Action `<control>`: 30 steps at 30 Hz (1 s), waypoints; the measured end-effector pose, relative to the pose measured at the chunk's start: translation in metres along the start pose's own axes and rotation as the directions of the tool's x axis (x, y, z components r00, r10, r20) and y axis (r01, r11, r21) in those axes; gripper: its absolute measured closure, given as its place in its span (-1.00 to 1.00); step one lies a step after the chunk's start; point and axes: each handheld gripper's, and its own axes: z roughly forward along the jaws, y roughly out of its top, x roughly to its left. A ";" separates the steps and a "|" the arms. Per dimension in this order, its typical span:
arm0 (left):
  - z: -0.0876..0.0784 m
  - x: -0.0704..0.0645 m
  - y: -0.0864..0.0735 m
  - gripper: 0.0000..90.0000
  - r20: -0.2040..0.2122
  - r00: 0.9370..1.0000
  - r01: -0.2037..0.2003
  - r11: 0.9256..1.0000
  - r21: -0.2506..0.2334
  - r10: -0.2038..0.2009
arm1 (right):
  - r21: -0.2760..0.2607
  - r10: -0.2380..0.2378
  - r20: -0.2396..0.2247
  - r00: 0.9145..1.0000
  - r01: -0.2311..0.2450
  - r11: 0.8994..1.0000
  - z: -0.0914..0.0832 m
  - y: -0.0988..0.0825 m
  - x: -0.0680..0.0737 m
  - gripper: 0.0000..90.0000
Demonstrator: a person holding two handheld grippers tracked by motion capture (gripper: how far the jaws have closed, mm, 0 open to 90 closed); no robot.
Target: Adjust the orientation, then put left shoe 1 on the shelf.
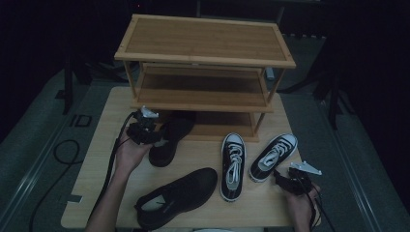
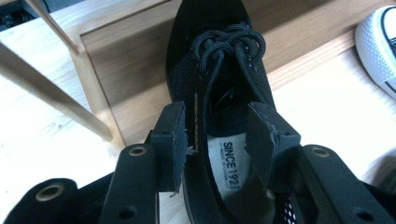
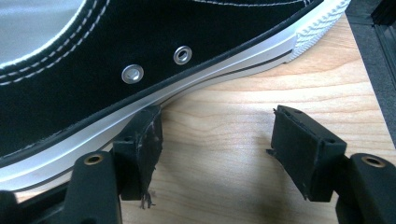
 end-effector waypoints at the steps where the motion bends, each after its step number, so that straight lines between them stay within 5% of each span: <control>1: -0.002 0.001 -0.002 0.28 0.002 1.000 0.003 1.000 -0.006 -0.003 | 0.000 0.000 0.000 1.000 0.000 1.000 0.000 0.000 0.000 -0.26; 14: -0.031 0.004 -0.029 0.24 0.019 1.000 0.018 0.998 -0.058 -0.017 | 0.000 0.001 0.000 1.000 -0.001 1.000 0.000 0.000 0.000 -0.26; 23: -0.046 0.002 -0.054 0.24 0.071 0.996 0.057 0.991 -0.118 -0.049 | 0.000 -0.001 0.000 1.000 0.001 1.000 0.000 0.000 0.000 -0.27; 30: -0.049 -0.003 -0.071 0.42 0.072 0.997 0.034 0.994 -0.103 -0.027 | 0.000 0.000 0.000 1.000 0.000 1.000 0.000 0.000 0.000 -0.27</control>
